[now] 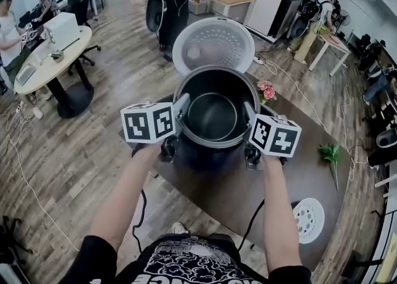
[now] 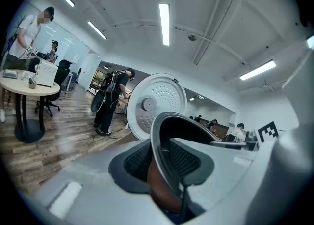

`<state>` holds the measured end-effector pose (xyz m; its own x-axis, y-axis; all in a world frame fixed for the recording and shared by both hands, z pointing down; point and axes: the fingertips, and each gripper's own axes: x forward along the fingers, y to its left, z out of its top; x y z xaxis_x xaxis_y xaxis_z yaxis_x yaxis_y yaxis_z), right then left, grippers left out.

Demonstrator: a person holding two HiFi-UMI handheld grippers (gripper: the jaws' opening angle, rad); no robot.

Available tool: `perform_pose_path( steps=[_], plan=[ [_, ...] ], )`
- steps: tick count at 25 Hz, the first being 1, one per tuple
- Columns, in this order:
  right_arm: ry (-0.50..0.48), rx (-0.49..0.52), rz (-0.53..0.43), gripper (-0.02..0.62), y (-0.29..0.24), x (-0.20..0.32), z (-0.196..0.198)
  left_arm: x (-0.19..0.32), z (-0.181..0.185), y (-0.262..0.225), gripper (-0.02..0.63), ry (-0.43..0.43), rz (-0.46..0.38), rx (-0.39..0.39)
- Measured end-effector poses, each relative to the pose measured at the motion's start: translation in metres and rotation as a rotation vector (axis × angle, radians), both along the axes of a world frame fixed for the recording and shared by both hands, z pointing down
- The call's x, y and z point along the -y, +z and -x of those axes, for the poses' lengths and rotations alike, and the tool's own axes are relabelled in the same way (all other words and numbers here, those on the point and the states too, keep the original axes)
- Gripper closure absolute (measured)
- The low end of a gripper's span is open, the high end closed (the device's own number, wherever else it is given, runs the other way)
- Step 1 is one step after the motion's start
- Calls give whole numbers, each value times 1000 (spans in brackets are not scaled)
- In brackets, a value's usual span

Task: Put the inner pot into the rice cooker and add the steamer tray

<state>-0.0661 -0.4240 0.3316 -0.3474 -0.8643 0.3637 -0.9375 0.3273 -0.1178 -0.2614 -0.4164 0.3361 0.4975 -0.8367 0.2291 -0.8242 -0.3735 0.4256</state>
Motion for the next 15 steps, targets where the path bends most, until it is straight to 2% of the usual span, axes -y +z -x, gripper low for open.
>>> perform_pose_path(
  steps=[8,15],
  plan=[
    [14,11,37,488,25,6,-7,8,-7,23,491,4,31,36],
    [-49,-4,67,477,44,15,-7,12,-9,42,491,-38,70,79]
  ],
)
